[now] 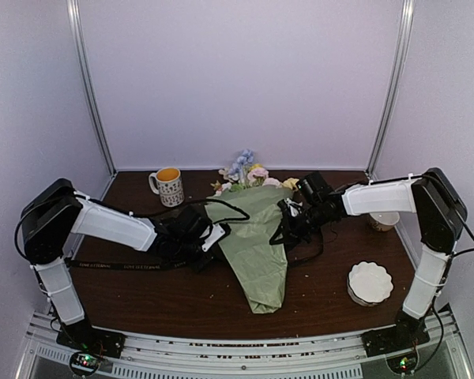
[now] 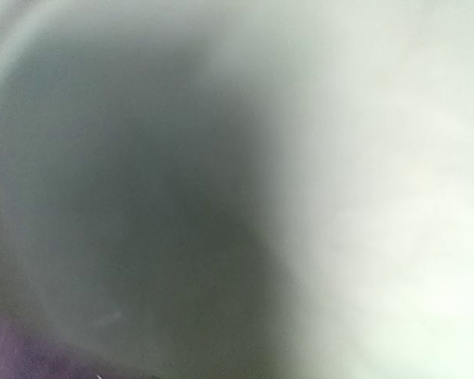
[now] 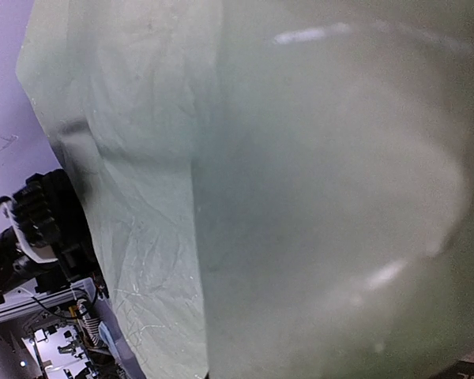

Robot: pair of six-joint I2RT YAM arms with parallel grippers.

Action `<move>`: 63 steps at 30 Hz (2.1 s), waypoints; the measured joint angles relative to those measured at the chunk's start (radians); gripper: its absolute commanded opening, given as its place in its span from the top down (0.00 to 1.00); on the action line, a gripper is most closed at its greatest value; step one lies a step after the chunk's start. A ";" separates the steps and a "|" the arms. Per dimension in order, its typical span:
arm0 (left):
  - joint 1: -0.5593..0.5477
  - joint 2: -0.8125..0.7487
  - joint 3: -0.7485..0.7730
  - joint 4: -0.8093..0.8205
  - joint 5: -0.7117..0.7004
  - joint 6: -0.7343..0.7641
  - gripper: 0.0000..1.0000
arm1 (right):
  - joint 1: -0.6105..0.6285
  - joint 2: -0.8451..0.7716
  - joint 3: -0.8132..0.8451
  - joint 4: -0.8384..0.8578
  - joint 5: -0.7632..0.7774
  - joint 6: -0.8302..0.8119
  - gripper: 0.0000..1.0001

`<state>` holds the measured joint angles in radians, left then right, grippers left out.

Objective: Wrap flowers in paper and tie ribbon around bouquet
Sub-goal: Place the folded bouquet at the center of the board, then pick up the left side of the ribbon at the corner of the board.

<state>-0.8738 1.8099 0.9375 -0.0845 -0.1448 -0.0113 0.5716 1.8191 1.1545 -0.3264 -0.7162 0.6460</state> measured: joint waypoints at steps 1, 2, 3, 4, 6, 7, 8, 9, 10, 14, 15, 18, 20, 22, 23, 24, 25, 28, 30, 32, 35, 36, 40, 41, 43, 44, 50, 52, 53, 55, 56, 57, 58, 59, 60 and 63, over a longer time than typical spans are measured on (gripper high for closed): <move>0.004 -0.003 0.008 -0.012 0.012 -0.011 0.39 | 0.000 0.004 -0.002 0.000 0.004 -0.005 1.00; 0.005 -0.010 0.009 -0.019 0.025 -0.014 0.32 | 0.000 0.007 -0.005 -0.001 0.010 -0.010 1.00; 0.007 -0.024 0.005 -0.027 0.036 -0.029 0.26 | 0.000 0.008 -0.008 -0.001 0.015 -0.013 1.00; 0.007 -0.047 -0.005 -0.033 0.048 -0.037 0.23 | 0.000 0.008 -0.011 -0.001 0.019 -0.016 1.00; 0.010 -0.119 -0.037 -0.042 0.062 -0.066 0.20 | 0.000 0.008 -0.015 -0.001 0.028 -0.022 1.00; 0.012 -0.171 -0.056 -0.048 0.067 -0.087 0.20 | 0.000 0.008 -0.016 -0.002 0.033 -0.025 1.00; 0.017 -0.217 -0.069 -0.052 0.068 -0.106 0.20 | 0.000 0.008 -0.017 -0.002 0.037 -0.029 1.00; 0.028 -0.266 -0.082 -0.053 0.070 -0.131 0.20 | 0.000 0.008 -0.018 -0.002 0.041 -0.034 1.00; 0.045 -0.314 -0.092 -0.054 0.070 -0.164 0.21 | 0.000 0.008 -0.020 -0.002 0.043 -0.037 1.00; 0.181 -0.476 -0.145 -0.067 0.058 -0.316 0.18 | 0.000 0.008 -0.032 0.003 0.046 -0.042 1.00; 0.217 -0.515 -0.167 -0.071 0.048 -0.359 0.15 | 0.000 0.008 -0.036 0.005 0.047 -0.042 1.00; 0.295 -0.650 -0.263 -0.119 -0.035 -0.500 0.07 | 0.000 0.008 -0.047 0.012 0.052 -0.041 1.00; 0.317 -0.733 -0.322 -0.181 -0.099 -0.603 0.08 | 0.000 0.008 -0.054 0.016 0.057 -0.041 1.00; 0.341 -0.784 -0.357 -0.260 -0.159 -0.714 0.08 | 0.000 0.008 -0.057 0.017 0.061 -0.042 1.00; 0.367 -0.796 -0.362 -0.313 -0.182 -0.768 0.07 | 0.000 0.008 -0.058 0.019 0.063 -0.042 1.00; 0.389 -0.796 -0.363 -0.347 -0.200 -0.801 0.06 | 0.000 0.008 -0.060 0.021 0.064 -0.042 1.00; 0.417 -0.789 -0.360 -0.381 -0.215 -0.834 0.05 | 0.000 0.008 -0.061 0.024 0.065 -0.042 1.00; 0.468 -0.723 -0.329 -0.478 -0.246 -0.901 0.03 | 0.000 0.008 -0.067 0.031 0.066 -0.042 1.00; 0.503 -0.653 -0.291 -0.534 -0.262 -0.944 0.03 | 0.000 0.008 -0.070 0.032 0.067 -0.042 1.00; 0.550 -0.606 -0.277 -0.552 -0.267 -0.979 0.03 | 0.000 0.008 -0.073 0.039 0.067 -0.042 1.00; 0.654 -0.562 -0.285 -0.562 -0.267 -1.019 0.03 | 0.001 0.008 -0.077 0.046 0.067 -0.042 1.00; 0.688 -0.554 -0.291 -0.562 -0.267 -1.028 0.05 | 0.002 0.008 -0.078 0.048 0.067 -0.042 1.00; 0.813 -0.521 -0.314 -0.555 -0.235 -1.039 0.08 | 0.003 0.008 -0.084 0.058 0.067 -0.042 1.00; 0.832 -0.514 -0.316 -0.552 -0.225 -1.039 0.07 | 0.003 0.008 -0.085 0.059 0.067 -0.042 1.00; 0.873 -0.499 -0.316 -0.545 -0.199 -1.039 0.07 | 0.003 0.008 -0.088 0.063 0.067 -0.042 1.00; 0.888 -0.493 -0.316 -0.541 -0.187 -1.041 0.09 | 0.003 0.008 -0.088 0.064 0.067 -0.042 1.00; 0.918 -0.462 -0.324 -0.533 -0.082 -1.102 0.25 | 0.005 0.008 -0.100 0.088 0.066 -0.039 1.00; 0.918 -0.462 -0.325 -0.534 -0.071 -1.126 0.29 | 0.005 0.008 -0.107 0.101 0.066 -0.037 1.00; 0.918 -0.462 -0.325 -0.534 -0.070 -1.139 0.34 | 0.005 0.008 -0.111 0.107 0.066 -0.036 1.00; 0.919 -0.462 -0.323 -0.542 -0.068 -1.169 0.50 | 0.005 0.008 -0.119 0.118 0.066 -0.034 1.00; 0.919 -0.461 -0.323 -0.544 -0.067 -1.187 0.56 | 0.005 0.008 -0.121 0.120 0.065 -0.034 1.00; 0.919 -0.460 -0.321 -0.551 -0.062 -1.206 0.61 | 0.005 0.008 -0.121 0.122 0.064 -0.034 1.00; 0.918 -0.458 -0.320 -0.556 -0.063 -1.223 0.63 | 0.005 0.008 -0.122 0.124 0.063 -0.034 1.00; 0.916 -0.456 -0.318 -0.561 -0.060 -1.236 0.63 | 0.005 0.008 -0.122 0.127 0.061 -0.034 1.00; 0.911 -0.452 -0.315 -0.567 -0.058 -1.253 0.63 | 0.005 0.008 -0.123 0.130 0.060 -0.034 1.00; 0.898 -0.442 -0.305 -0.577 -0.056 -1.283 0.65 | 0.005 0.008 -0.126 0.137 0.054 -0.034 1.00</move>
<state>0.0246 1.3682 0.6323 -0.6613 -0.2008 -1.2945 0.5766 1.8275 1.0290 -0.1890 -0.6624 0.6121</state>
